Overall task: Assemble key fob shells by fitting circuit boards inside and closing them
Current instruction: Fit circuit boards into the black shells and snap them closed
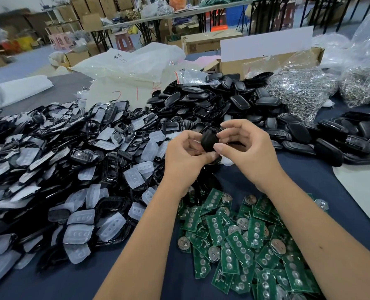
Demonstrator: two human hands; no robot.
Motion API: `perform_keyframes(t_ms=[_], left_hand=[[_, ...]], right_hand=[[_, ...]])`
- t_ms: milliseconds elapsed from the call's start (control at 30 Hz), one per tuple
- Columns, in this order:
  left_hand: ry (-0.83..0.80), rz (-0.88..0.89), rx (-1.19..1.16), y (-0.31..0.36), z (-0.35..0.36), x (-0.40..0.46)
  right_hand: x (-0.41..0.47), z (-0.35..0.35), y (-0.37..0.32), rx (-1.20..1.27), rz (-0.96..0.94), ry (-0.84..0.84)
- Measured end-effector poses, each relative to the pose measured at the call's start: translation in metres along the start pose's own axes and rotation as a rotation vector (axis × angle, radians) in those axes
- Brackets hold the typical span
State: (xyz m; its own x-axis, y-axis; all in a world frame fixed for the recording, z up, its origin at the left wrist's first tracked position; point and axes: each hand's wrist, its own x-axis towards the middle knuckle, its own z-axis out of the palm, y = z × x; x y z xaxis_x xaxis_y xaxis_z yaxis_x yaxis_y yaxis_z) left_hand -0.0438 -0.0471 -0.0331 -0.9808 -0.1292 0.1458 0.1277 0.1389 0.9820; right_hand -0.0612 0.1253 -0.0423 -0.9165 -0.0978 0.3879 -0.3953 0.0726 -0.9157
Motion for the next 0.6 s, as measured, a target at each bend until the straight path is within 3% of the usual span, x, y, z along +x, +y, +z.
perform_keyframes(t_ms=[200, 600], left_hand=[[-0.116, -0.145, -0.374, 0.0036, -0.0002, -0.001], [-0.208, -0.145, -0.486, 0.0074, -0.0006, -0.0026]], right_hand=[[0.0001, 0.0027, -0.0009, 0.04, 0.095, -0.043], [0.0005, 0.0014, -0.0034, 0.122, 0.08, -0.042]])
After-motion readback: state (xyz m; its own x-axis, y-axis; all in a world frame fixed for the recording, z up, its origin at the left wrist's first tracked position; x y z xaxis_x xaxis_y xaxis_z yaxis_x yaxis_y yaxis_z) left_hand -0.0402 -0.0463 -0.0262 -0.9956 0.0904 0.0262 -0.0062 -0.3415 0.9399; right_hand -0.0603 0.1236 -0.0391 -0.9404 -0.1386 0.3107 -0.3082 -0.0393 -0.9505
